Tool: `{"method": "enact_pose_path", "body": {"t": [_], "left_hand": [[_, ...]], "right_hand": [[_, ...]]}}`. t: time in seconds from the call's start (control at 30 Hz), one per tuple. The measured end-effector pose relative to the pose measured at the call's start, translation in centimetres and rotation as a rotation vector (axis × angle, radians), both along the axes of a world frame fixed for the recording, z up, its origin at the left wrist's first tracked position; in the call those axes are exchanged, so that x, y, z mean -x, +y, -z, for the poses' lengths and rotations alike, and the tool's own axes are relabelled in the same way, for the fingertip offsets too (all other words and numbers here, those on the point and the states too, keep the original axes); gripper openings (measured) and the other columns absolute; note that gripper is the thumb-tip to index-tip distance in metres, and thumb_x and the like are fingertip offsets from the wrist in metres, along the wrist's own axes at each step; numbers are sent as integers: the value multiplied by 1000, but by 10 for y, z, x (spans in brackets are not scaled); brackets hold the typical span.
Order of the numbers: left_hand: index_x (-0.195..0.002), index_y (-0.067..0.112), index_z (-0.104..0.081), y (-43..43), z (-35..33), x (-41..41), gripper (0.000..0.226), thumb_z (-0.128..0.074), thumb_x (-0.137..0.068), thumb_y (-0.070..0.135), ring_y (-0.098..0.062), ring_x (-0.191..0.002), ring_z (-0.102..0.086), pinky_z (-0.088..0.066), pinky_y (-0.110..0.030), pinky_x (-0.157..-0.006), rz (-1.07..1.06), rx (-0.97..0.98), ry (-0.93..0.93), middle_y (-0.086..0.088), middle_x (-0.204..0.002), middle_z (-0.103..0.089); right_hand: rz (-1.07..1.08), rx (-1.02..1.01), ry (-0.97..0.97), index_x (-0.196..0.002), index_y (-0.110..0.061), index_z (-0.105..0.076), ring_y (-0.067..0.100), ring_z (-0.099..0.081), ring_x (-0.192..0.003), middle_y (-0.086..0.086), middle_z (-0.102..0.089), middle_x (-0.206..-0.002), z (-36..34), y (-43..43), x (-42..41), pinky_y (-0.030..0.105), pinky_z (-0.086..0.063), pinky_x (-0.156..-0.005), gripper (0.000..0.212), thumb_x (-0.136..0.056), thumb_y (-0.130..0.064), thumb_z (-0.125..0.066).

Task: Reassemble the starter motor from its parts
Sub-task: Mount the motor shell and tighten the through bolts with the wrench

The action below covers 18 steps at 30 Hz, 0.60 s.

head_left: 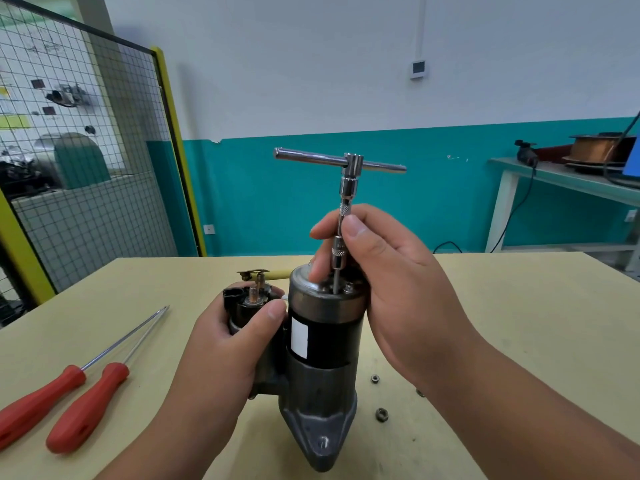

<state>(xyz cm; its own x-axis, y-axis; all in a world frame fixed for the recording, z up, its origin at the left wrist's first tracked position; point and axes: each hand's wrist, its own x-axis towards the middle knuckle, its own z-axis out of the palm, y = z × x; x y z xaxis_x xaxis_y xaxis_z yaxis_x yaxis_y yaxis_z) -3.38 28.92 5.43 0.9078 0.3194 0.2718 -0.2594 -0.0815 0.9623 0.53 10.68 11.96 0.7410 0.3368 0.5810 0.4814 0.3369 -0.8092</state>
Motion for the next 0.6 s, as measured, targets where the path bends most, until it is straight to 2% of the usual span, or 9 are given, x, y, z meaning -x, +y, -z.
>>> {"method": "enact_pose_path", "body": {"t": [0.07, 0.2, 0.33, 0.37, 0.5, 0.6], "left_hand": [[-101, 48, -78, 0, 0, 0, 45, -71, -62, 69, -22, -86, -81, -67, -55, -60, 0, -11, 5, 4, -97, -82], [-101, 47, -78, 0, 1, 0, 46, -72, -61, 69, -21, -89, -81, -66, -45, -58, 1, -1, 4, 4, -98, -82], [-105, 48, -77, 0, 0, -1, 50, -70, -61, 72, -23, -86, -81, -67, -59, -62, -15, -24, 15, 5, -98, -82], [-103, 49, -76, 1, 0, -1, 49, -69, -61, 72, -23, -85, -81, -67, -59, -63, -17, -29, 16, 5, -97, -82], [-101, 47, -78, 0, 1, -1, 46, -72, -60, 68, -19, -88, -80, -66, -43, -56, 4, -1, 16, 5, -98, -82], [-100, 48, -78, 1, 1, -2, 46, -71, -59, 70, -18, -89, -80, -65, -37, -58, 4, -6, 25, 6, -98, -82]], "right_hand": [[-8, -7, 5, -100, -32, -74, 20, -67, -81, 5, -71, -82, 0, 0, 0, 43, -53, -84, 29, -104, -40, -46], [-12, -11, 8, -95, -31, -72, 18, -67, -78, 5, -71, -81, -1, 0, 1, 39, -55, -81, 28, -104, -38, -46], [2, 10, -2, -92, -33, -70, 16, -67, -78, 4, -71, -80, -2, 0, 2, 38, -54, -81, 26, -103, -39, -47], [8, 14, -4, -92, -34, -70, 16, -67, -79, 3, -71, -80, -2, 0, 2, 38, -54, -82, 26, -103, -39, -47], [9, 12, -2, -95, -35, -72, 16, -67, -79, 2, -72, -80, -2, 0, 2, 37, -54, -81, 27, -103, -39, -46], [20, 25, -7, -100, -37, -73, 15, -67, -80, 2, -72, -80, -2, 0, 3, 37, -53, -82, 28, -104, -40, -45]]}}
